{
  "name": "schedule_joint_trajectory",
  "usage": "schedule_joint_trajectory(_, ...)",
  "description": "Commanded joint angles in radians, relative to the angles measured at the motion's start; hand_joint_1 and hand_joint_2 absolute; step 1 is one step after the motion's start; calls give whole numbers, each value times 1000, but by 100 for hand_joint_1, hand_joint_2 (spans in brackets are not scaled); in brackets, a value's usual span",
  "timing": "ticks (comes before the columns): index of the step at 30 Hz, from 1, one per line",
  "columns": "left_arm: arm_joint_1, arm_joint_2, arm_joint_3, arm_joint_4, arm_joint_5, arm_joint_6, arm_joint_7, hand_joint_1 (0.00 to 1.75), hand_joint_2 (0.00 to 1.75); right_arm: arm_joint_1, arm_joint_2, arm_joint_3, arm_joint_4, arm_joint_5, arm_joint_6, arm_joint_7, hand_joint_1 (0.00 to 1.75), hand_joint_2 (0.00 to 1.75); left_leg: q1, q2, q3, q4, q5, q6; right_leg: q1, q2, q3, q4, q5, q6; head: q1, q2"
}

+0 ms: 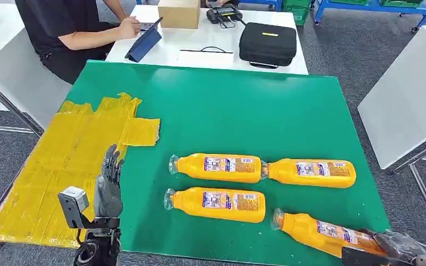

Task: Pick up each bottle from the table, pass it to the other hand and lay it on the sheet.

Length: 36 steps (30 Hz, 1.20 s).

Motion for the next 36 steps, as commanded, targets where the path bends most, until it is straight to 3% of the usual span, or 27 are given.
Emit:
schedule_joint_trajectory(1,-32,-3,-11,58,-11,-7,5,0,0,21,126,60,52,28,-38,45,0,175,2,0,3,-2,0,-3,3,-5,4,-3,0,-3,-1,0)
schedule_joint_trajectory(13,-38,-6,-11,61,-12,-8,5,0,0,46,116,57,29,22,-50,62,0,175,1,-2,8,-2,-3,-2,2,-6,2,-3,-4,-1,0,0)
schedule_joint_trajectory(19,-30,-10,1,49,-13,-5,5,0,0,-4,133,82,41,61,-21,74,0,175,2,0,8,-2,-3,-1,2,-3,8,-3,-3,-1,0,0)
schedule_joint_trajectory(23,-19,-10,8,45,-10,-5,7,0,0,58,91,8,-43,33,-51,63,0,175,1,0,7,-1,-3,-2,2,-4,8,-2,-3,-1,0,0)
schedule_joint_trajectory(26,-22,-13,12,52,-8,-8,7,0,0,109,126,-36,-138,34,-61,70,0,175,1,-1,8,0,-4,-3,2,-7,9,0,-5,-2,0,0)
schedule_joint_trajectory(31,-28,-18,8,56,-8,-12,7,0,0,48,203,13,-111,65,-38,61,0,175,1,3,8,-2,-4,-3,2,-2,9,-3,-2,-2,0,0)
schedule_joint_trajectory(36,-29,-19,7,54,-9,-12,8,0,0,39,213,27,-107,83,-37,58,0,175,2,4,7,-1,-4,-4,3,0,8,-2,-2,-1,0,0)
